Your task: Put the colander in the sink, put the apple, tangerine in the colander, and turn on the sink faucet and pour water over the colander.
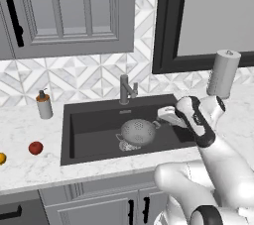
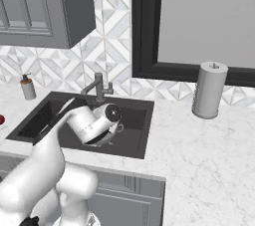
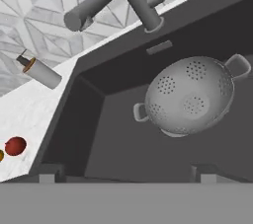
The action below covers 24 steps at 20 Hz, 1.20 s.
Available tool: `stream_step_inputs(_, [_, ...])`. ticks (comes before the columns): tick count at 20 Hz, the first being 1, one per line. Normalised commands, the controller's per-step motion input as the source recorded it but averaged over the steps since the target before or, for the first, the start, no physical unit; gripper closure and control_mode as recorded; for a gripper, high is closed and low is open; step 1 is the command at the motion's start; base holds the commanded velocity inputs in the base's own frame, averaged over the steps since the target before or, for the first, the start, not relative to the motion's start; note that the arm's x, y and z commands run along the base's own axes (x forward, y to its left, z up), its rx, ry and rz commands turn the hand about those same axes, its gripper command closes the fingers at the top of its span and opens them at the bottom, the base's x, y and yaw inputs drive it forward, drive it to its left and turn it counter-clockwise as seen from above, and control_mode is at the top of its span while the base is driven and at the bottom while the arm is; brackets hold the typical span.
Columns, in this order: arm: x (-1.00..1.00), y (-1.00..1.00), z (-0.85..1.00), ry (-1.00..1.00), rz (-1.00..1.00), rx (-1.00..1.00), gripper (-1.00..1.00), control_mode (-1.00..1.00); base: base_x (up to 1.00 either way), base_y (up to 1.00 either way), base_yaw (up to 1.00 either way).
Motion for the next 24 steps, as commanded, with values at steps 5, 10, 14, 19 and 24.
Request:
stream_step_inputs(5, [-0.84,0.21,1.0,-0.01,0.0,-0.15,-1.0,-1.0,0.0,0.0,0.0])
stream_step_inputs(10, [-0.75,0.59,1.0,0.0,0.0,-0.22,-1.0,-1.0,0.0,0.0,0.0])
stream_step_inputs(14, [-0.61,0.69,0.99,0.02,0.01,-0.24,-1.0,-1.0,0.0,0.0,0.0])
stream_step_inputs(19, [-0.44,0.99,0.4,0.05,0.03,-0.35,-1.0,-1.0,0.0,0.0,0.0])
stream_step_inputs(24, [-0.29,1.0,0.0,0.06,0.01,-0.31,-1.0,-1.0,0.0,0.0,0.0])
